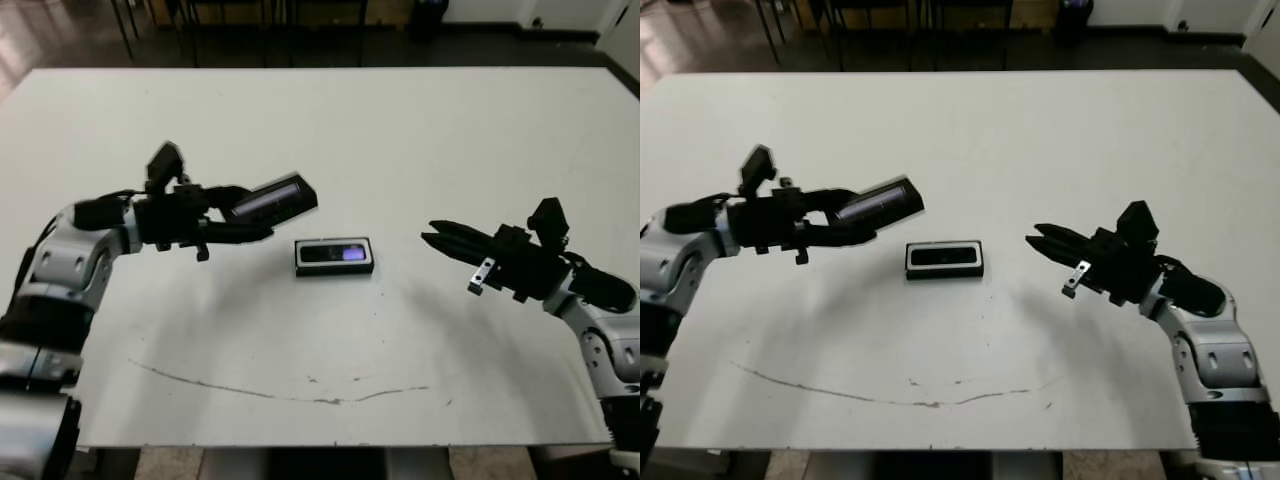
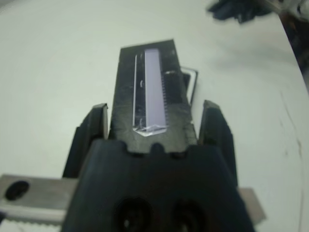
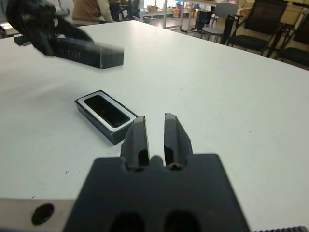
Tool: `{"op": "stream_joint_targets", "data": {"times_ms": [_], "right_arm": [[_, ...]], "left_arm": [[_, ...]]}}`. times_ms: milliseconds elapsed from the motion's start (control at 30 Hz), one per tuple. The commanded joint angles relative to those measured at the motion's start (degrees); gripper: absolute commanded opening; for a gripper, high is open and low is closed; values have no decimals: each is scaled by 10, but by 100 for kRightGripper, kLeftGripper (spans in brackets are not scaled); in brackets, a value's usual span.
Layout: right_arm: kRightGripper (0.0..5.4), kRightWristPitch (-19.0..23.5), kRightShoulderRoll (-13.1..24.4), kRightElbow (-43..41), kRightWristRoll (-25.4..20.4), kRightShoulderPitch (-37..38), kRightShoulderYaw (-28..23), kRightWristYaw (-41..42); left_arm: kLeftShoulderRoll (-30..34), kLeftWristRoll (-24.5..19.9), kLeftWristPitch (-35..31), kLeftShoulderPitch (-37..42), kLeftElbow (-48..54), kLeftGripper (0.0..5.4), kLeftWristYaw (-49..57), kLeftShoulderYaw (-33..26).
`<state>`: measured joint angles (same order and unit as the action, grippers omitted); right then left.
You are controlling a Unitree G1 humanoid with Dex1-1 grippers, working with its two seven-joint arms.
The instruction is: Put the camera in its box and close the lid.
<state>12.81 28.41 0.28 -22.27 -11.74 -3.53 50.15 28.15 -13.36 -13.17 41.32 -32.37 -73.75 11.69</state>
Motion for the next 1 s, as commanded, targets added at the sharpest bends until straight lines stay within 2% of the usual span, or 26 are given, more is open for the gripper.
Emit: {"op": "stream_joint_targets", "data": {"times_ms": [33,133,367,567,700,900,1000], "right_arm": [[0,8,14,-2,6,6,-3,-2],[0,3,15,4,1,9,-5,6],[0,9,21,6,6,6,1,7],[0,-1,21,10,17,2,5,8],[0,4,18,20,5,0,1,19],[0,-11,14,36,2,-1,-2,31],[0,-2,17,28,7,2,0,24]], "left_arm": [[-15,51,53,39,-71,163,-36,40],[-30,81,92,62,-114,160,-60,61],[-65,110,143,87,-177,160,-70,65],[-88,121,153,100,-215,160,-71,60],[-93,129,160,98,-221,160,-71,59],[-93,142,166,98,-222,159,-73,62],[-95,149,166,97,-223,159,-77,65]]}}
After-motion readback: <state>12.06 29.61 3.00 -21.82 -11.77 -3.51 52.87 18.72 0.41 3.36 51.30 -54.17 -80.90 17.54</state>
